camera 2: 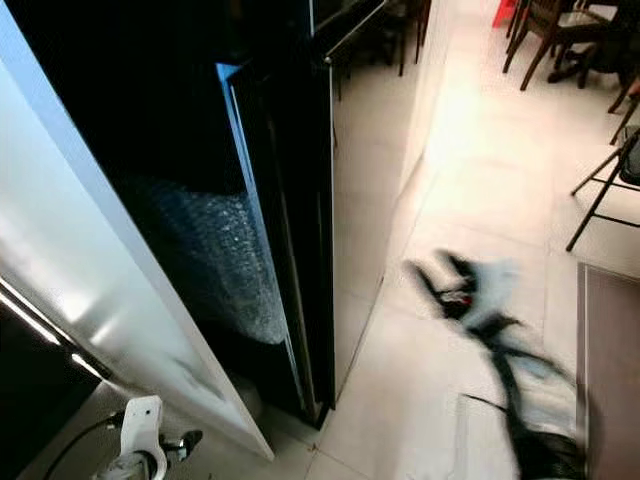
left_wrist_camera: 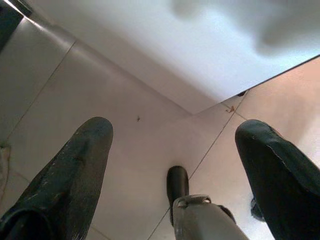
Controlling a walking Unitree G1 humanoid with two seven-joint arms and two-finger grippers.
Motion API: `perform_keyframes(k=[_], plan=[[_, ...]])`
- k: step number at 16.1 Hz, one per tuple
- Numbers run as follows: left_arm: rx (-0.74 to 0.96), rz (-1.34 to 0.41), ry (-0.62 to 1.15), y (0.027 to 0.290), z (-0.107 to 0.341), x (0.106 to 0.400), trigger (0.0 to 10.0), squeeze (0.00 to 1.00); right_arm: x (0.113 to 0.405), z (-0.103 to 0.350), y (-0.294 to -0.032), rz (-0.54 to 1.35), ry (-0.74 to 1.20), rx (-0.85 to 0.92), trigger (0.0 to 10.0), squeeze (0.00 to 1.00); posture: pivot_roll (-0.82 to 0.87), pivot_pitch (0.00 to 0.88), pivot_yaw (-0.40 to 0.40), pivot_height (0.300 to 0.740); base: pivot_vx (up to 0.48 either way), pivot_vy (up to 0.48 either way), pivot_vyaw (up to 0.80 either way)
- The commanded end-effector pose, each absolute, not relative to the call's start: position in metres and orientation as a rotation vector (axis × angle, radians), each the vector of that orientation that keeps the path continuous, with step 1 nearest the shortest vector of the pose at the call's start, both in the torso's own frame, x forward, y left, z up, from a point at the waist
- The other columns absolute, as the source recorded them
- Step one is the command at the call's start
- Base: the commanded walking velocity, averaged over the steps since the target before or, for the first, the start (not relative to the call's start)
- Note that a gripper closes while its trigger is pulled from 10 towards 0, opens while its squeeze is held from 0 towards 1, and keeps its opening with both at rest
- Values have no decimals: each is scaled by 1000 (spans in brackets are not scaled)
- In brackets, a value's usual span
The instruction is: Restocking fridge
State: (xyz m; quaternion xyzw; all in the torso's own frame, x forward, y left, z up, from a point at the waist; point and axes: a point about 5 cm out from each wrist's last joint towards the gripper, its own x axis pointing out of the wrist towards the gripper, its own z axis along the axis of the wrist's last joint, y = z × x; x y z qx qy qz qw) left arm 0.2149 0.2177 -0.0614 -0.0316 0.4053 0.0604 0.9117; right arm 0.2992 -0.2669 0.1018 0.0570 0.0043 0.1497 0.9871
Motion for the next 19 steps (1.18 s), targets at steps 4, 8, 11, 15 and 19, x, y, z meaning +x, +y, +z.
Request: perform_keyframes(k=[4,8,11,15,19], plan=[[-33,115,866,221,-64,210,10000,0,250,16,-319,-281,490,42,10000,0,-81,22,59,740,0,0,0],[-25,114,871,222,-64,211,10000,0,170,-71,-263,-228,929,19,10000,0,-73,34,64,740,0,0,0],[-18,115,876,222,-64,210,10000,0,141,-93,-234,-235,1058,77,10000,0,-54,20,64,740,0,0,0],[20,90,886,221,-64,210,10000,0,138,-97,-221,-217,1057,83,10000,0,-61,15,65,740,0,-75,0],[20,81,887,221,-64,211,10000,0,141,-95,-225,-222,1044,82,10000,0,-64,24,60,740,0,-299,0]])
